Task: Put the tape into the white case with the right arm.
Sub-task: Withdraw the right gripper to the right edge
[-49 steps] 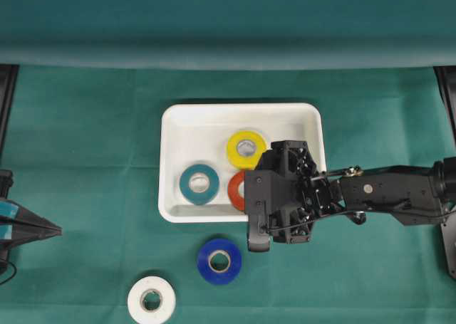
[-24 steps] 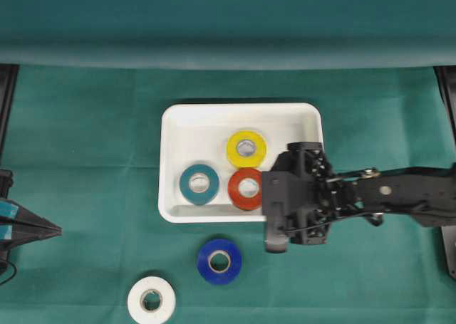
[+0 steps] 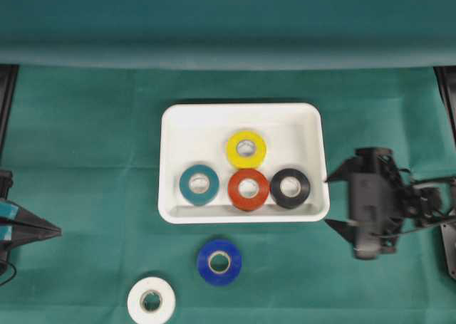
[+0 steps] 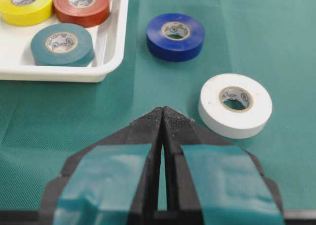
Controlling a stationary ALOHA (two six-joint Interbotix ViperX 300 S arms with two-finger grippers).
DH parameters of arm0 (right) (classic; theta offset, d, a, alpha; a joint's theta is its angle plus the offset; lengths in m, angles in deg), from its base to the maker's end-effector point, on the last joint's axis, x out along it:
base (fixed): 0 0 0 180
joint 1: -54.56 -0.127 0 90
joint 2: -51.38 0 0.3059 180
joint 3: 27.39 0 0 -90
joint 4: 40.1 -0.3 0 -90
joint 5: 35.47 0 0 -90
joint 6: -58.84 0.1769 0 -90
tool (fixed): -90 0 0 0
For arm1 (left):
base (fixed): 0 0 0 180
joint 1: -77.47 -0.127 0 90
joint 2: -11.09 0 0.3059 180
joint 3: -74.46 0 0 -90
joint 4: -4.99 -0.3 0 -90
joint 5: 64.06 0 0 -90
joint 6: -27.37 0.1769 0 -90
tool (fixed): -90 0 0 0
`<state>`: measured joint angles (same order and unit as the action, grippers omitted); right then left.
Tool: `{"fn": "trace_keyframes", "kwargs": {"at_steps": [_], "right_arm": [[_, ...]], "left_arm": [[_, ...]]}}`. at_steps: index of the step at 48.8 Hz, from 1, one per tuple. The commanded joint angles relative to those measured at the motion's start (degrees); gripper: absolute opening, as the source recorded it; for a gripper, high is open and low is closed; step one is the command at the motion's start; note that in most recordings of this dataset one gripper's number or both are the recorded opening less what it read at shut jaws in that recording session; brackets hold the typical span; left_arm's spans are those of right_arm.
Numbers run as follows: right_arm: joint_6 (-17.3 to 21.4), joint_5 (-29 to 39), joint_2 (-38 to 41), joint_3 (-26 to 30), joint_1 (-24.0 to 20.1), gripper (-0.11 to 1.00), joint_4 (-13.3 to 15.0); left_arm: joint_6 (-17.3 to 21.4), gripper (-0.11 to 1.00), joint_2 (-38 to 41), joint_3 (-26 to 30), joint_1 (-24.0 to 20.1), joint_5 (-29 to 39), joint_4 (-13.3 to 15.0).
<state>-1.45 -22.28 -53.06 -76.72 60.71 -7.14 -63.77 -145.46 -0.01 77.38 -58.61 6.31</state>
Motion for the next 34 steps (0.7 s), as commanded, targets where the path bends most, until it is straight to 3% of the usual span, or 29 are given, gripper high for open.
{"fn": "trace_keyframes", "kwargs": {"at_steps": [1, 16, 25, 34], "right_arm": [[1.4, -2.1, -5.6, -3.1, 0.1, 0.6, -0.2], [8.3, -0.2, -21.4, -13.0, 0.1, 0.59, -0.2], [8.9, 0.4, -27.3, -15.3, 0.1, 0.59, -0.2], [9.1, 0.3, -28.6, -15.5, 0.1, 0.59, -0.3]], "left_arm": [[0.0, 0.0, 0.4, 0.6, -0.1, -0.5, 0.1], [0.0, 0.0, 0.5, 0.6, -0.1, -0.5, 0.1], [0.0, 0.0, 0.4, 0.6, -0.1, -0.5, 0.1], [0.0, 0.0, 0.4, 0.6, -0.1, -0.5, 0.1]]}}
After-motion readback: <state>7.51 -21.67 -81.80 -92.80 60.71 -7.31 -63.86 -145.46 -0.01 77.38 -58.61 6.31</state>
